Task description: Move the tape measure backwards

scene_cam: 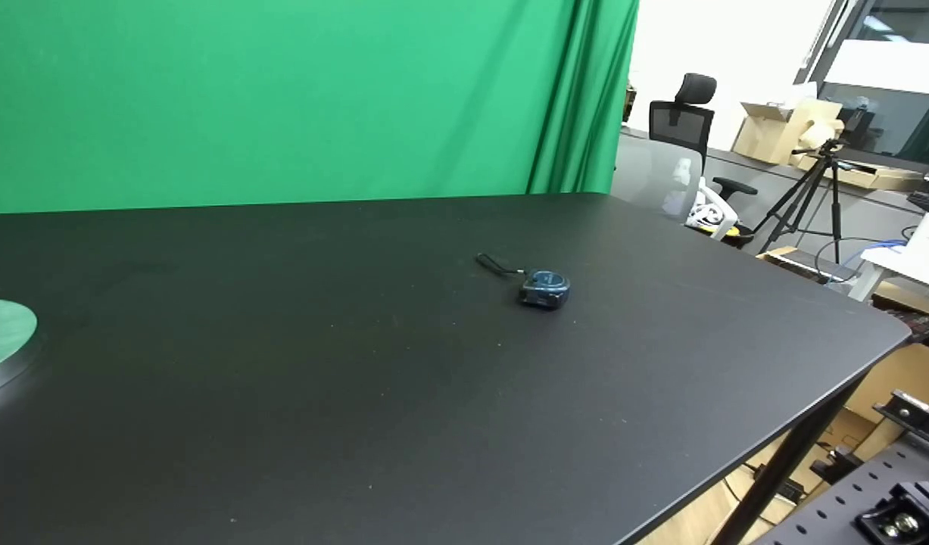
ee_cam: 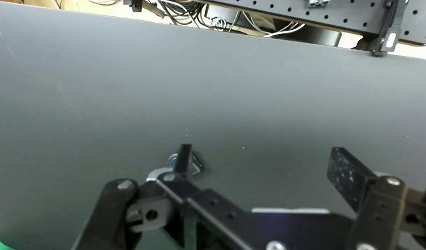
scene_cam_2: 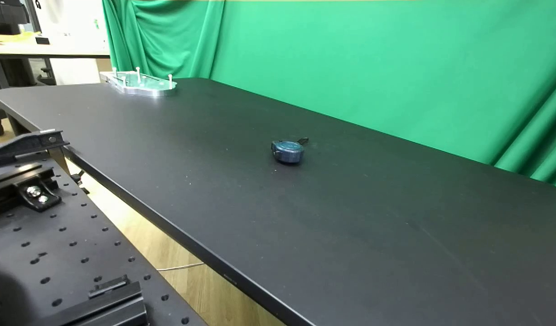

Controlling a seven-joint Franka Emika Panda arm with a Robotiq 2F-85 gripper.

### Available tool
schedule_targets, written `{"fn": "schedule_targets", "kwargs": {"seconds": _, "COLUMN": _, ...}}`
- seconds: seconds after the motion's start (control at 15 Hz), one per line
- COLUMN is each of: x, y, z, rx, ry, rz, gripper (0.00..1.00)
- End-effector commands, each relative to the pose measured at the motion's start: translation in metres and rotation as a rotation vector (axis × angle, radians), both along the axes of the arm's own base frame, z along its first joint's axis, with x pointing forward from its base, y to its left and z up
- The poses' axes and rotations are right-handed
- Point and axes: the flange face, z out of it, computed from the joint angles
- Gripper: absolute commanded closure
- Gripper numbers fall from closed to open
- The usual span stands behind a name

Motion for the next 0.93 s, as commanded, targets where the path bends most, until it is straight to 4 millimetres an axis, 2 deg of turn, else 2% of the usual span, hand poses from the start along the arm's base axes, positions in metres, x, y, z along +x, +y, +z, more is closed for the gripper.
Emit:
{"fn": "schedule_targets", "kwargs": {"seconds": 0.0, "x": 0.02, "y": -0.035, "z": -0.002, "rx": 0.024, "ry": -0.033, "rz": 0.031, "gripper": 0.0}}
{"fn": "schedule_targets", "kwargs": {"seconds": 0.4, "x": 0.065, "y": -0.111, "z": -0.012, "rx": 0.144, "ry": -0.027, "rz": 0.274, "gripper": 0.0}}
{"fn": "schedule_targets", "kwargs": {"seconds": 0.67, "x": 0.077, "y": -0.157, "z": -0.03, "rx": 0.16, "ry": 0.115, "rz": 0.485, "gripper": 0.0}}
{"fn": "schedule_targets", "kwargs": {"seconds": 0.73, "x": 0.078, "y": -0.165, "z": -0.03, "rx": 0.145, "ry": 0.125, "rz": 0.483, "gripper": 0.0}}
{"fn": "schedule_targets", "kwargs": {"seconds": 0.8, "x": 0.071, "y": -0.153, "z": -0.034, "rx": 0.165, "ry": 0.089, "rz": 0.447, "gripper": 0.0}}
{"fn": "schedule_targets", "kwargs": {"seconds": 0.87, "x": 0.072, "y": -0.159, "z": -0.037, "rx": 0.168, "ry": 0.098, "rz": 0.448, "gripper": 0.0}}
